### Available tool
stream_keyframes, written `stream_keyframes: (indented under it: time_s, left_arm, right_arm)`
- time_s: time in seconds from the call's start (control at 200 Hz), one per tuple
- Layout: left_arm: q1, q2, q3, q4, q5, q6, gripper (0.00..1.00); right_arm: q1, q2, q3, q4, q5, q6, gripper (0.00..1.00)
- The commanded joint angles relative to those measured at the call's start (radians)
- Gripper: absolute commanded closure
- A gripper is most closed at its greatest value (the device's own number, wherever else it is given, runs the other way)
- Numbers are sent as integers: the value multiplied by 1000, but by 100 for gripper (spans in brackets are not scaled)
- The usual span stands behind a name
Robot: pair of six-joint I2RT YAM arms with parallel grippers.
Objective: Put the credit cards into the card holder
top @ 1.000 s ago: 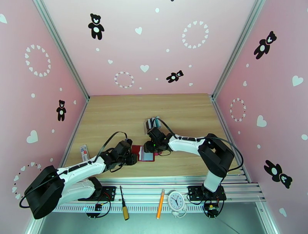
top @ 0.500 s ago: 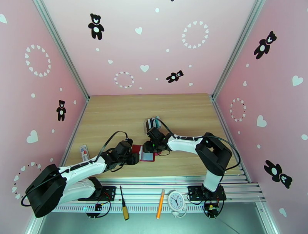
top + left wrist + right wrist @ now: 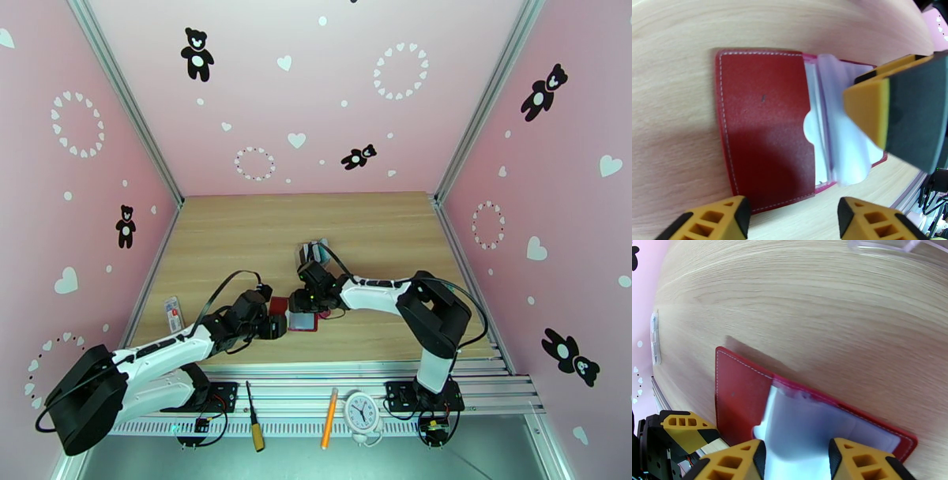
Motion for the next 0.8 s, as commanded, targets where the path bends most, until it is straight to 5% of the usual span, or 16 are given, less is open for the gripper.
stream_keyframes:
  time_s: [0.0, 0.796]
  left_arm:
    - [-5, -14, -7, -13, 18, 20, 35]
    - [-4, -11, 11, -12, 32, 38, 30]
  right_arm:
    - [18, 38, 19, -6, -19, 18, 51]
    - [49, 48, 63, 53, -75, 66, 51]
